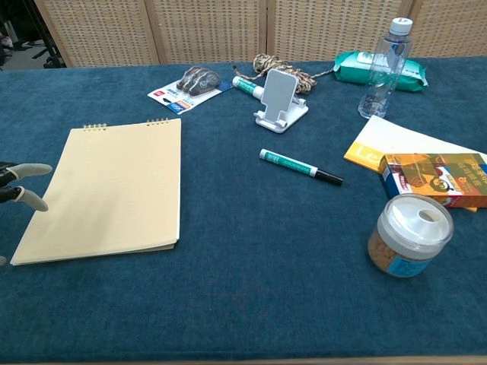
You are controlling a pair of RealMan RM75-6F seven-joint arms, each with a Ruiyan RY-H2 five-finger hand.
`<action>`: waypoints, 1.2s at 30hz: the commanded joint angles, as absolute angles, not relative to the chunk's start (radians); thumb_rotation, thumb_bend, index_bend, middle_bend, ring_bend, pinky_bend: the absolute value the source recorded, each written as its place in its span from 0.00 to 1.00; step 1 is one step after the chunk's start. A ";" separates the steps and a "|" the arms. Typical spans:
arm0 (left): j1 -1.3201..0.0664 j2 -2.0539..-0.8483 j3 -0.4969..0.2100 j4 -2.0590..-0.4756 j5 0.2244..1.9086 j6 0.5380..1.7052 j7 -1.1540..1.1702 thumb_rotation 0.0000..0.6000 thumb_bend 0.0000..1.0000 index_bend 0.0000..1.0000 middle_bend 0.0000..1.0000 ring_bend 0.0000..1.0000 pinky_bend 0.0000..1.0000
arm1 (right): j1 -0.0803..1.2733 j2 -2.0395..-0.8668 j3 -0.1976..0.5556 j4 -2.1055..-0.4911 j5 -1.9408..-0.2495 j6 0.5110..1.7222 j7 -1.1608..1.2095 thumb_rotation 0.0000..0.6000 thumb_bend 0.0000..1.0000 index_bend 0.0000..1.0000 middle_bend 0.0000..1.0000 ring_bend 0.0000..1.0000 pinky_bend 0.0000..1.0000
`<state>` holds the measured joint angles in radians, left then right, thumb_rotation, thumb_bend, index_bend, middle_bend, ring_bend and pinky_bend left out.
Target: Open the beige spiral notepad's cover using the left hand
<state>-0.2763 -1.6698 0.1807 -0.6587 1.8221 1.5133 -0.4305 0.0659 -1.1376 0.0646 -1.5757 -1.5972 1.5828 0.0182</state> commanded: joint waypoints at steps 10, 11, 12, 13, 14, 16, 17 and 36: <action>-0.291 -1.695 0.182 -0.643 1.804 1.482 -0.423 1.00 0.24 0.30 0.00 0.00 0.00 | 0.062 -1.131 0.063 -1.585 -1.607 1.593 0.021 1.00 0.00 0.00 0.00 0.00 0.00; -0.293 -1.695 0.182 -0.643 1.803 1.481 -0.424 1.00 0.24 0.30 0.00 0.00 0.00 | 0.062 -1.131 0.063 -1.586 -1.607 1.593 0.022 1.00 0.00 0.00 0.00 0.00 0.00; -0.294 -1.696 0.181 -0.643 1.802 1.481 -0.423 1.00 0.24 0.31 0.00 0.00 0.00 | 0.062 -1.130 0.063 -1.586 -1.608 1.594 0.023 1.00 0.00 0.00 0.00 0.00 0.00; -0.295 -1.697 0.181 -0.643 1.801 1.480 -0.421 1.00 0.24 0.31 0.00 0.00 0.00 | 0.062 -1.130 0.063 -1.586 -1.608 1.594 0.022 1.00 0.00 0.00 0.00 0.00 0.00; -0.296 -1.699 0.182 -0.643 1.801 1.480 -0.419 1.00 0.25 0.31 0.00 0.00 0.00 | 0.061 -1.130 0.063 -1.585 -1.608 1.594 0.022 1.00 0.00 0.00 0.00 0.00 0.00; -0.297 -1.700 0.183 -0.643 1.800 1.480 -0.418 1.00 0.25 0.32 0.00 0.00 0.00 | 0.061 -1.130 0.063 -1.586 -1.607 1.594 0.022 1.00 0.00 0.00 0.00 0.00 0.00; -0.297 -1.701 0.184 -0.643 1.800 1.479 -0.417 1.00 0.26 0.33 0.00 0.00 0.00 | 0.061 -1.130 0.063 -1.586 -1.607 1.594 0.022 1.00 0.00 0.00 0.00 0.00 0.00; -0.300 -1.709 0.190 -0.636 1.791 1.484 -0.418 1.00 0.44 0.59 0.00 0.00 0.00 | 0.060 -1.128 0.063 -1.588 -1.607 1.593 0.023 1.00 0.00 0.00 0.00 0.00 0.00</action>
<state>-0.3002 -1.7090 0.1897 -0.6356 1.7911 1.4838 -0.4180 0.0600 -1.1281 0.0630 -1.5883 -1.6067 1.5930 0.0227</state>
